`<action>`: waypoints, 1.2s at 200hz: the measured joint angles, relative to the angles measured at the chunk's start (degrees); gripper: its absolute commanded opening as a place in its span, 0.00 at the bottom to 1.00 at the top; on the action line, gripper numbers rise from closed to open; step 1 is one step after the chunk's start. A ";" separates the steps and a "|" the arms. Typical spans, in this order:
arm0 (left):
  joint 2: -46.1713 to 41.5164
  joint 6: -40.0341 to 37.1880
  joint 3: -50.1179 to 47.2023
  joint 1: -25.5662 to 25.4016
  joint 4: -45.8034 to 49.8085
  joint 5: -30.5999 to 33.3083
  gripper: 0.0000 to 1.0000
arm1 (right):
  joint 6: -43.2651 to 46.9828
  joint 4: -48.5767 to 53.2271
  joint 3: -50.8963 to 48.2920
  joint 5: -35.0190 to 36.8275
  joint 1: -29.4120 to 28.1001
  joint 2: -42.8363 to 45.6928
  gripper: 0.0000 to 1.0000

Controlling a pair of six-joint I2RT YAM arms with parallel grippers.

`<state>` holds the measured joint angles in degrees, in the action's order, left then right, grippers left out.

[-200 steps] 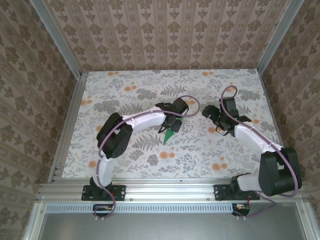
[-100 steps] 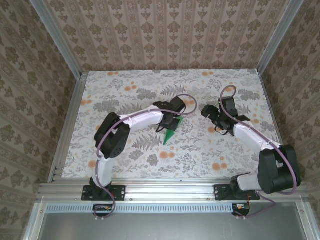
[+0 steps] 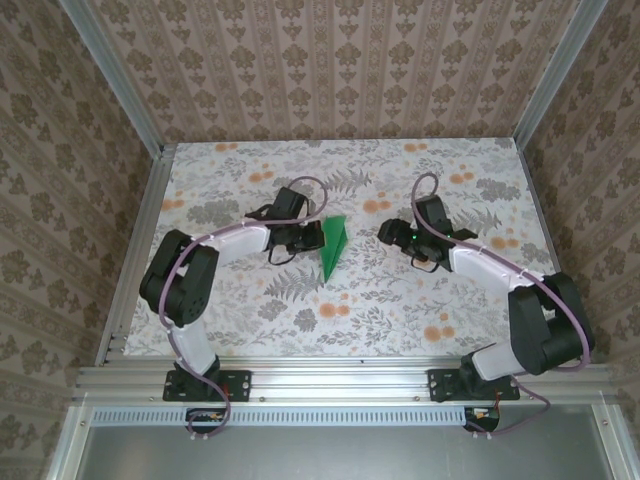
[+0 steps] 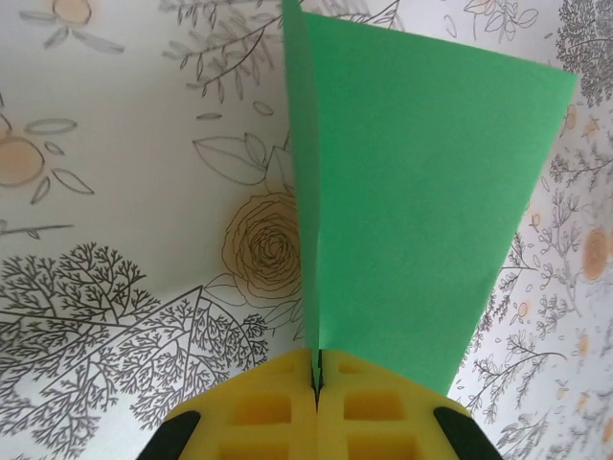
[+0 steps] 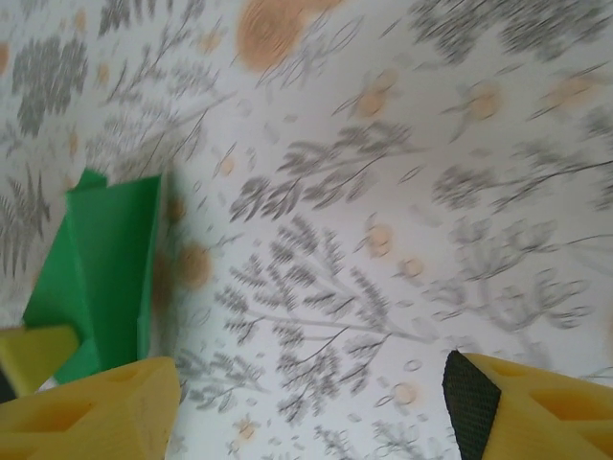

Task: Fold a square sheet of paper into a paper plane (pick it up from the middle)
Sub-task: Turn over a paper plane at the center of the table.

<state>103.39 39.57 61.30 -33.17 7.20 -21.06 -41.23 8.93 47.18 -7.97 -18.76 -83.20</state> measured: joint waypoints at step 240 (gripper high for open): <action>2.69 8.85 -8.41 3.21 -12.46 -3.13 0.03 | -0.94 0.48 19.43 -2.54 -13.86 -24.13 0.49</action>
<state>106.08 48.42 52.88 -29.95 -5.26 -24.18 -42.17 9.41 66.61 -10.50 -32.62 -107.33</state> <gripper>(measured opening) 0.055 0.465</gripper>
